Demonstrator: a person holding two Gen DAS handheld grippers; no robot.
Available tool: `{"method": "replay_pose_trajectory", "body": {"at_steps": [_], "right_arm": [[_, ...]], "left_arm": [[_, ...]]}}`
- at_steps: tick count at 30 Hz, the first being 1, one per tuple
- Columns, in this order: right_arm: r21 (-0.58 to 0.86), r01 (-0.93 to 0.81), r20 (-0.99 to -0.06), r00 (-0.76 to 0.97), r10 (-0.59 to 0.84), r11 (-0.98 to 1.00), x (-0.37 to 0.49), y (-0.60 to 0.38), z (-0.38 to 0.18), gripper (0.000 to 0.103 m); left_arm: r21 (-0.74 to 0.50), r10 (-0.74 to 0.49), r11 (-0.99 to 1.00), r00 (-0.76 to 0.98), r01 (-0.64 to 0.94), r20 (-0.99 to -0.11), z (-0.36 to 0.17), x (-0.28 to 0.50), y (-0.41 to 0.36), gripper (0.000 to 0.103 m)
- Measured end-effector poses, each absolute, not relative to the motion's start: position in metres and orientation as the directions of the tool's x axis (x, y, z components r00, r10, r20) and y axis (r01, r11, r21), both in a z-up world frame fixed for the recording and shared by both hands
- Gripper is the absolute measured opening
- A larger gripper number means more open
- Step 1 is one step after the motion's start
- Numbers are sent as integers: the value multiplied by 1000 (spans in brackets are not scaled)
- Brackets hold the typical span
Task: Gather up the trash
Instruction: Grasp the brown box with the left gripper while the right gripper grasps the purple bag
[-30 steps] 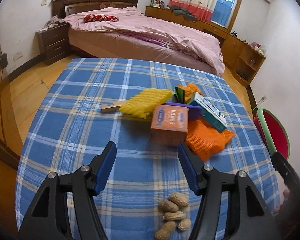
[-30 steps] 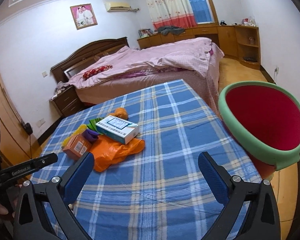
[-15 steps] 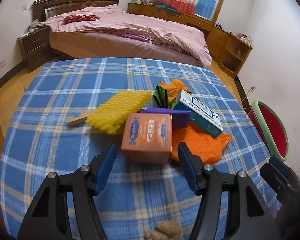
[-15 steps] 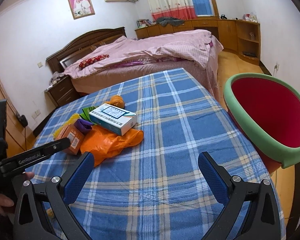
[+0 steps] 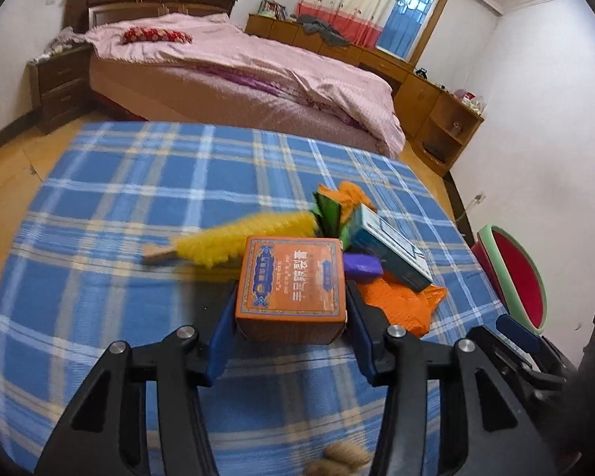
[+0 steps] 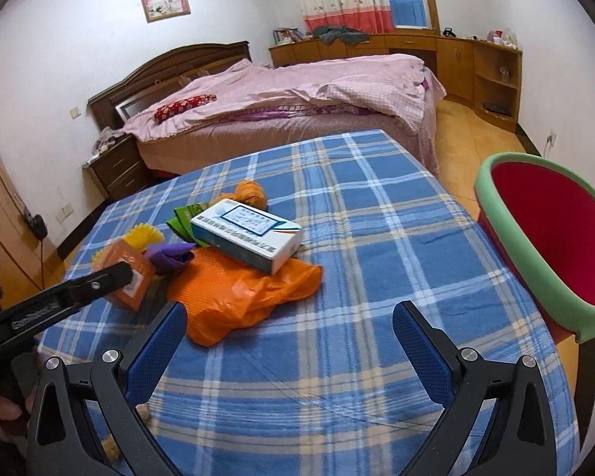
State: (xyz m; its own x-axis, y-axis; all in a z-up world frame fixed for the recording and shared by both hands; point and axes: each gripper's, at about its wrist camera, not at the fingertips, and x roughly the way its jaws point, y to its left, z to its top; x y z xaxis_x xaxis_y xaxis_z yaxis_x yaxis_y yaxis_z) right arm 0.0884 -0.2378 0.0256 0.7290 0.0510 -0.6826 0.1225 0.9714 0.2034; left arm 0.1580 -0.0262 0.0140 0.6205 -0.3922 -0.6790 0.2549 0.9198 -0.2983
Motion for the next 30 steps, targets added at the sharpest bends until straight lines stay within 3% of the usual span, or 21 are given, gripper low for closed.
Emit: {"method": "replay_pose_trajectory", "body": {"at_steps": [14,22,25,27,28,30], "right_arm": [[183,-18,-693,707,142,983,120,-179,27,103],[170,-106,-692,695,195,980,143,-154,24,102],[196,-125,-698,679,227,973,154,-152,19,90],[210,-126,-716,655,240,970,162,-150,13,69],[207,-125,-727,644,238,970,164,-148,9,64],[202,-125,-741,629,235,971,165,-147,4,42]], "left_arm": [[-279,-276,955,663,105,-696,8,159,47,51],[-326,-307,940,661,99,-685,-2,166,61,51],[-337,-321,935,661,109,-678,-4,165,60,51],[-338,-324,934,666,113,-672,-5,163,60,51],[-338,-324,934,669,115,-669,-5,163,60,51],[-338,-325,934,673,117,-665,-5,164,60,51]]}}
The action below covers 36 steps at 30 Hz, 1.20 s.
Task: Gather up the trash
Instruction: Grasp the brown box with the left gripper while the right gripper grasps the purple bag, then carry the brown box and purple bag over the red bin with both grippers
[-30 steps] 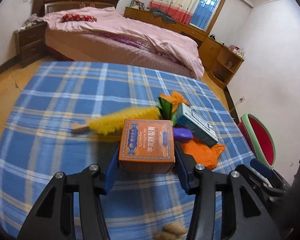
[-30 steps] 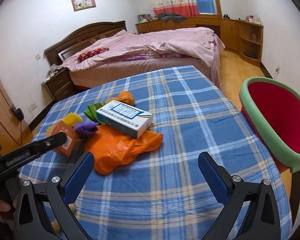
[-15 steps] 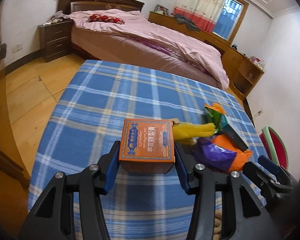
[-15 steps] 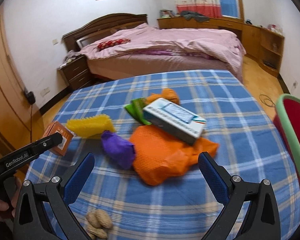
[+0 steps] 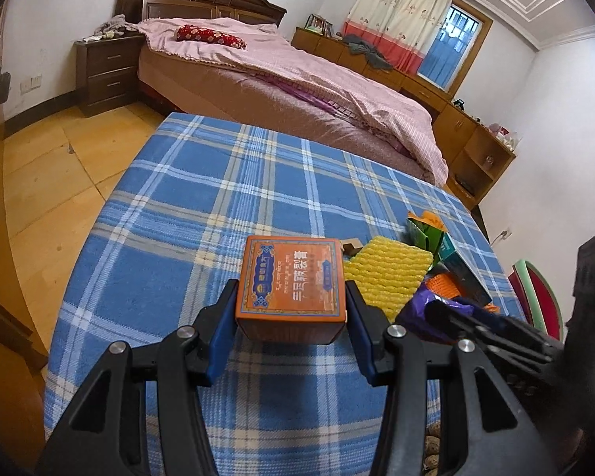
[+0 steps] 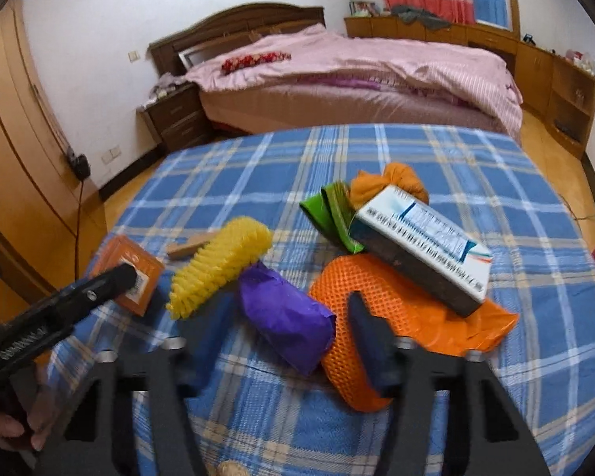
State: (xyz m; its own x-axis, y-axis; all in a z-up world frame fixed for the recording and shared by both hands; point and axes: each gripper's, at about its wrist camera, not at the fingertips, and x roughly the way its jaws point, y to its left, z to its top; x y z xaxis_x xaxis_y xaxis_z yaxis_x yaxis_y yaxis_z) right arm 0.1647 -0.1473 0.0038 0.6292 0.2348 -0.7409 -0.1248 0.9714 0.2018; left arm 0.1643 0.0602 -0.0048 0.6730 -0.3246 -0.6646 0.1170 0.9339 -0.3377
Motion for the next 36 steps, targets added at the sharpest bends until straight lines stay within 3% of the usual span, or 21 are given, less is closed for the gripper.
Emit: {"method": "replay_pose_trajectory", "body": {"at_steps": [3,6,18,36], "right_arm": [[204,-138,-741,625,245,969,160,-146,1,25],[217,-145,-723,640,259,965,153,-148,7,15],[259,-177,-635,710,306,949,111,-156,44,10],[335,-27,-539,814,215,942,49,-238,81,10]], "left_arm": [[-330,-322,936,674,121,-665,-5,164,58,51],[-313,-311,941,681,124,-663,-3,161,55,51],[-288,-309,945,697,152,-647,20,135,42,51],[-278,-401,916,701,290,-590,67,88,-18,51]]}}
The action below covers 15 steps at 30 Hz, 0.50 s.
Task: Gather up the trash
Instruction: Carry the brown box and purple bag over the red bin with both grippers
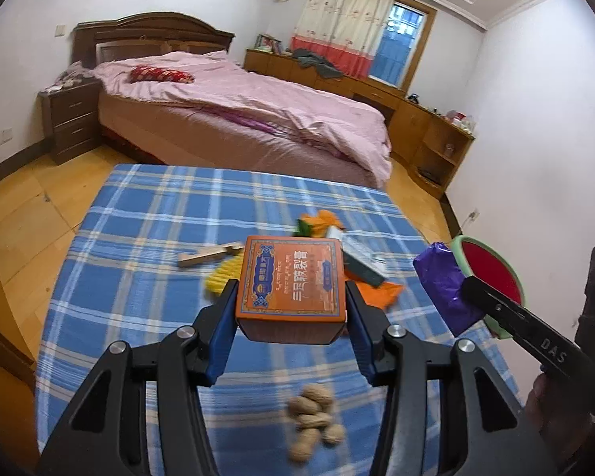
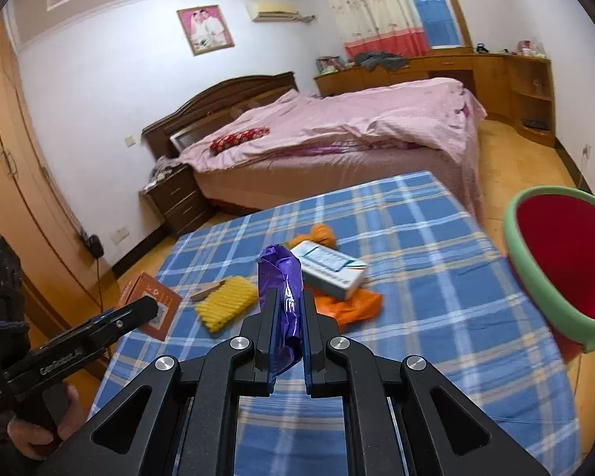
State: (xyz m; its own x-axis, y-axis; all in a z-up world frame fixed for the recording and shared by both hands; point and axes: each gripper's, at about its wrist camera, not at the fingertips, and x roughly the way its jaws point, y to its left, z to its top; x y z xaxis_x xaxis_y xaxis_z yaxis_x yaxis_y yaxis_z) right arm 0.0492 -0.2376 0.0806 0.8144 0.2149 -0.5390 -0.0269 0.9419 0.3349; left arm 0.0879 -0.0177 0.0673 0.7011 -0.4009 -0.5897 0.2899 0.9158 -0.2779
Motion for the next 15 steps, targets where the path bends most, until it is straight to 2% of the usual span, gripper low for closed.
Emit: {"method": "replay_pose_trajectory", "body": {"at_steps": [15], "right_arm": [[364,150,-507,860,60,919,1,-333,97,10]], "left_arm": [[-274,-553,826,608,493,-570,90,84,-127,51]]}}
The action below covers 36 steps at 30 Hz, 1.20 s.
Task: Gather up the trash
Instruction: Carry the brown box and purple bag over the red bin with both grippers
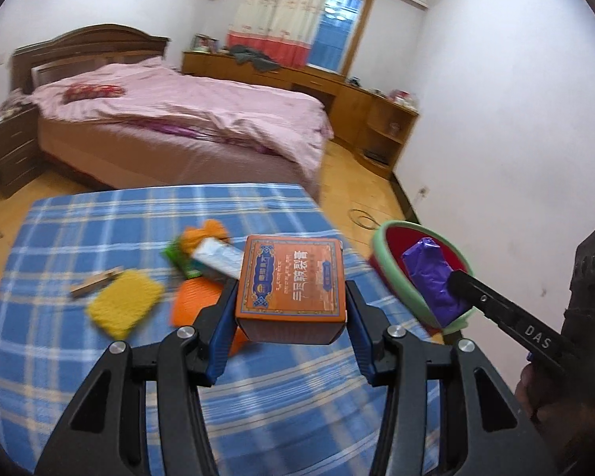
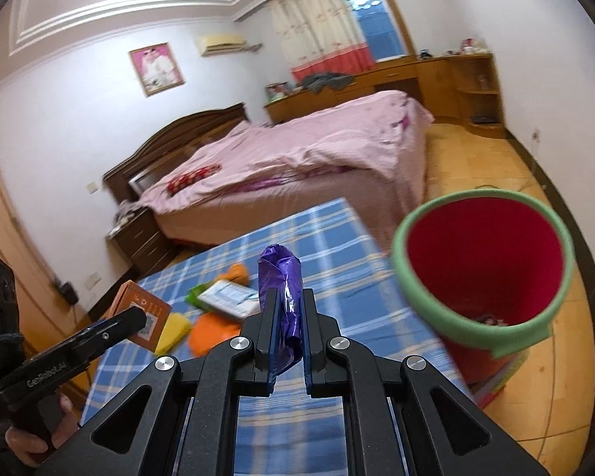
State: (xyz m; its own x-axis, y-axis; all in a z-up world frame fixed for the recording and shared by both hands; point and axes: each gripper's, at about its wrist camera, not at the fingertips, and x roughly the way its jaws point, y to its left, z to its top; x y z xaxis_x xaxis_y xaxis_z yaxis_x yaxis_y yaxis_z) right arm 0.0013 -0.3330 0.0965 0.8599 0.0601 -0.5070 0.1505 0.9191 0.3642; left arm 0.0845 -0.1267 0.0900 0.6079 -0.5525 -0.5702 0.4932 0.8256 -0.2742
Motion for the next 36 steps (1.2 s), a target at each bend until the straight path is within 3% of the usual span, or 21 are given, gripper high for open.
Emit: {"method": "replay_pose_trajectory", "body": {"at_steps": [16,36], "right_arm": [[394,361,-530,840,-112,845,-23,-433,73,10],[411,480,-576,796,-187,775,-22,-488,36,13]], "left_arm": [[-241,-653,702,470,670,-594,84,98,-265,51],[-145,-619,631,381,762,-687,43,106,-368,52]]}}
